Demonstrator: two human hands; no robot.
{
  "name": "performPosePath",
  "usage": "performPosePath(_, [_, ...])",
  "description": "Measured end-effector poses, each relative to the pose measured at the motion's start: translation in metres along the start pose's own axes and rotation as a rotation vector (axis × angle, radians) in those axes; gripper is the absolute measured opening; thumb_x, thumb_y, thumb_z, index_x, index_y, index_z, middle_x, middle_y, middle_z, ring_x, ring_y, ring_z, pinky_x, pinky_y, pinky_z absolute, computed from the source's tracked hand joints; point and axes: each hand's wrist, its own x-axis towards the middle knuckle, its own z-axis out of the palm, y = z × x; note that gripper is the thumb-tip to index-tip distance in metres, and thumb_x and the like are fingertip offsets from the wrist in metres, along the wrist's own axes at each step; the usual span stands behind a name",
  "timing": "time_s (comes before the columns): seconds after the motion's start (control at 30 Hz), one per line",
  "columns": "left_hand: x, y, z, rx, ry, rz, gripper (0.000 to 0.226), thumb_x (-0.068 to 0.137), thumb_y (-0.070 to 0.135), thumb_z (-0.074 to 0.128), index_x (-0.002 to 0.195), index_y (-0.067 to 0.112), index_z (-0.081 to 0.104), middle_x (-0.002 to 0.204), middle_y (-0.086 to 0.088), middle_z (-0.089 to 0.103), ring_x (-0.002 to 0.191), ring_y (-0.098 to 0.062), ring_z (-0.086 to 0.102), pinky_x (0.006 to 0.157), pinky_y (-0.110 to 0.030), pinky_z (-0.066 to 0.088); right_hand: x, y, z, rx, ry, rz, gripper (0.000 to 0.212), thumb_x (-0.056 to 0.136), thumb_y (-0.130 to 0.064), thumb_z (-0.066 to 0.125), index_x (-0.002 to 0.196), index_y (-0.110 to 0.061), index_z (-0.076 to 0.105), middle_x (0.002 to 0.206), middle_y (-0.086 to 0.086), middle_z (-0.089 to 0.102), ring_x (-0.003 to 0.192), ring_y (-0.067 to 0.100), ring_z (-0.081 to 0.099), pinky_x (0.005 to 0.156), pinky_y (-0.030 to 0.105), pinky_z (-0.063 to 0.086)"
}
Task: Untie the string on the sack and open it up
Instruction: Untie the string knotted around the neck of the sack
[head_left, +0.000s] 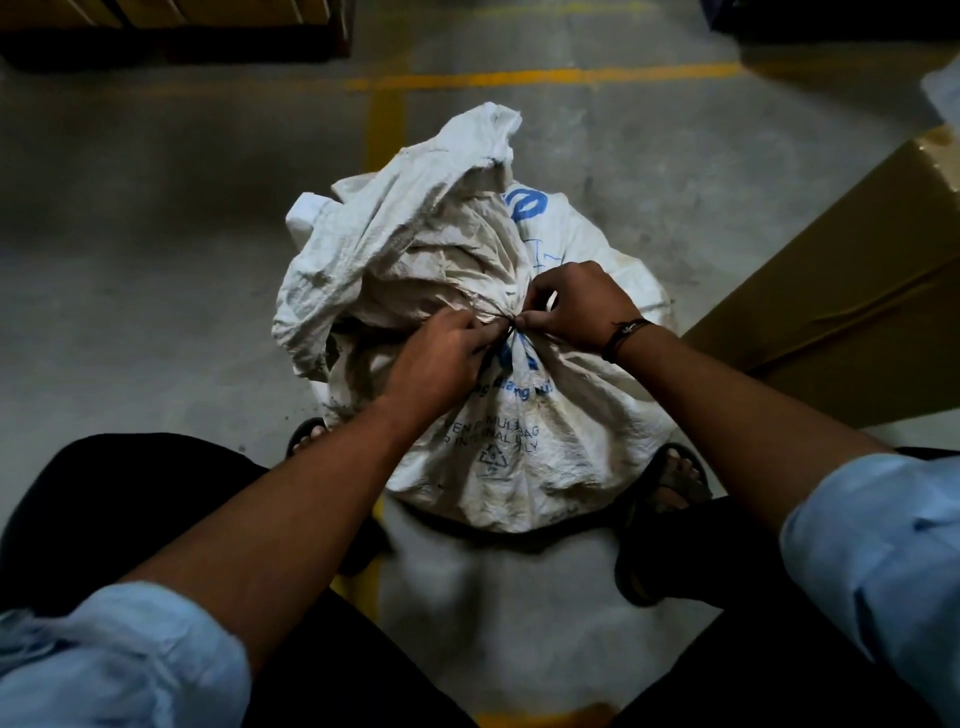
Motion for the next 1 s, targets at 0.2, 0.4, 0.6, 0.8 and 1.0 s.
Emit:
performPosePath(0.2, [-0.001,0.003,0.005,0.036,-0.022,0.063,0.03,0.092,0.022,0.06,0.12,0.022,0.07,0.092,-0.006,0.058,0.091,-0.028,0.051,0.062,-0.033,0.04,-0.001,0.004,0.0,0.001,0.001,0.012,0.018,0.074,-0.037,0.081,0.076,-0.021,0.074,0.076,-0.007,0.071,0.077,0.011,0.064,0.071,0.028,0.051])
performPosePath(0.4, [0.001,-0.002,0.003,-0.097,-0.089,0.017,0.033,0.094,0.027,0.055,0.125,0.027,0.068,0.092,-0.003,0.056,0.093,-0.024,0.051,0.068,-0.027,0.034,0.0,0.004,0.0,-0.008,-0.033,0.01,0.018,0.072,-0.035,0.083,0.074,-0.019,0.073,0.075,-0.004,0.071,0.077,0.014,0.064,0.072,0.033,0.053])
performPosePath(0.6, [0.003,-0.005,-0.006,-0.151,-0.154,0.071,0.033,0.094,0.024,0.057,0.126,0.024,0.066,0.097,-0.002,0.056,0.095,-0.021,0.05,0.07,-0.03,0.036,0.003,0.005,-0.003,0.003,-0.055,0.013,0.018,0.072,-0.034,0.084,0.075,-0.02,0.073,0.076,-0.004,0.071,0.075,0.013,0.064,0.072,0.031,0.054])
performPosePath(0.8, [0.005,-0.008,-0.008,-0.173,-0.203,0.057,0.03,0.094,0.025,0.057,0.123,0.024,0.068,0.099,-0.005,0.058,0.095,-0.024,0.055,0.071,-0.033,0.044,0.004,0.005,-0.002,-0.003,-0.055,-0.004,0.019,0.072,-0.034,0.084,0.075,-0.02,0.073,0.076,-0.004,0.072,0.075,0.012,0.063,0.073,0.031,0.053])
performPosePath(1.0, [-0.001,-0.006,-0.003,-0.091,-0.194,0.094,0.036,0.096,0.025,0.053,0.131,0.02,0.059,0.106,-0.007,0.051,0.101,-0.025,0.047,0.076,-0.032,0.041,0.006,0.006,-0.003,0.005,-0.05,-0.01,0.02,0.072,-0.035,0.085,0.074,-0.02,0.072,0.076,-0.005,0.071,0.075,0.011,0.063,0.071,0.028,0.05])
